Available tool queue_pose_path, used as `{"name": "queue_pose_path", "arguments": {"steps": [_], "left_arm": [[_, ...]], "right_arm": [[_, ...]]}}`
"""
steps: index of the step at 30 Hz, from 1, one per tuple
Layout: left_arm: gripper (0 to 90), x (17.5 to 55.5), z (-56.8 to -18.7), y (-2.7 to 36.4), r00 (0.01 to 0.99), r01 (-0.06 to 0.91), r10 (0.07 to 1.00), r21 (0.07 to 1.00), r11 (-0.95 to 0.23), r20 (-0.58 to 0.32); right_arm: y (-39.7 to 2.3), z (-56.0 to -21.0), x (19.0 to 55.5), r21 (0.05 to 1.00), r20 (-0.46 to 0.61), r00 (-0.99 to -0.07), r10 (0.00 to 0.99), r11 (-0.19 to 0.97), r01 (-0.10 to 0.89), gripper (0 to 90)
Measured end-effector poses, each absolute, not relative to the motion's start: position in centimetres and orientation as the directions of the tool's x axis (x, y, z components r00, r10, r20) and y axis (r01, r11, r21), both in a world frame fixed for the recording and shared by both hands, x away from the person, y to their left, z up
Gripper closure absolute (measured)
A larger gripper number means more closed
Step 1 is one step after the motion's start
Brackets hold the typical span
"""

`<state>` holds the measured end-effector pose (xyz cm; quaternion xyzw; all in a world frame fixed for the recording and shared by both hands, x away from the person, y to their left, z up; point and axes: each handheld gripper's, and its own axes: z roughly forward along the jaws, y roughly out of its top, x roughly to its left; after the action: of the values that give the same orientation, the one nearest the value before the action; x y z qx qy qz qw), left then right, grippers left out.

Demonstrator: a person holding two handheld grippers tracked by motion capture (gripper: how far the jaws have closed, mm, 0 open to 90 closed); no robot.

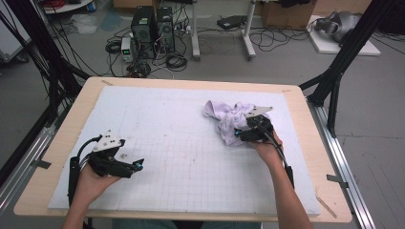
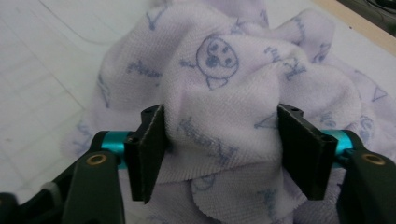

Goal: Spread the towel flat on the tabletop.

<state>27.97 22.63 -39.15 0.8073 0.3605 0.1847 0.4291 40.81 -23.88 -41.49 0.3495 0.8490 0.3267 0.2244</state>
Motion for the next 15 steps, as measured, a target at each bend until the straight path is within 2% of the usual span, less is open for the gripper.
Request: {"name": "queue_pose_path", "arguments": {"steps": [5,6,8,11,12,15], "left_arm": [[1.9,28.1,-39.5,22.5,0.674,0.427,0.739,0.825,-0.369,-0.019],[1.9,28.1,-39.5,22.5,0.674,0.427,0.739,0.825,-0.369,-0.019],[1.9,28.1,-39.6,22.5,0.677,0.427,0.736,0.823,-0.375,-0.016],[1.9,28.1,-39.6,22.5,0.673,0.43,0.739,0.825,-0.366,-0.023],[2.9,28.1,-39.5,22.6,0.668,0.432,0.744,0.829,-0.355,-0.029],[2.9,28.1,-39.4,22.6,0.671,0.429,0.741,0.828,-0.361,-0.025]], "right_arm": [[-23.5,-41.9,41.2,0.693,-0.196,-0.646,0.738,0.57,0.441,55.5],[-23.5,-41.9,41.2,0.693,-0.196,-0.646,0.738,0.57,0.441,55.5],[-23.6,-41.2,41.2,0.702,-0.153,-0.652,0.742,0.546,0.457,68.4],[-23.7,-40.4,41.1,0.714,-0.127,-0.66,0.74,0.53,0.457,71.2],[-23.7,-39.4,40.7,0.744,-0.079,-0.674,0.734,0.494,0.45,71.8],[-23.3,-37.9,39.8,0.78,-0.028,-0.712,0.701,0.46,0.423,72.0]]}}
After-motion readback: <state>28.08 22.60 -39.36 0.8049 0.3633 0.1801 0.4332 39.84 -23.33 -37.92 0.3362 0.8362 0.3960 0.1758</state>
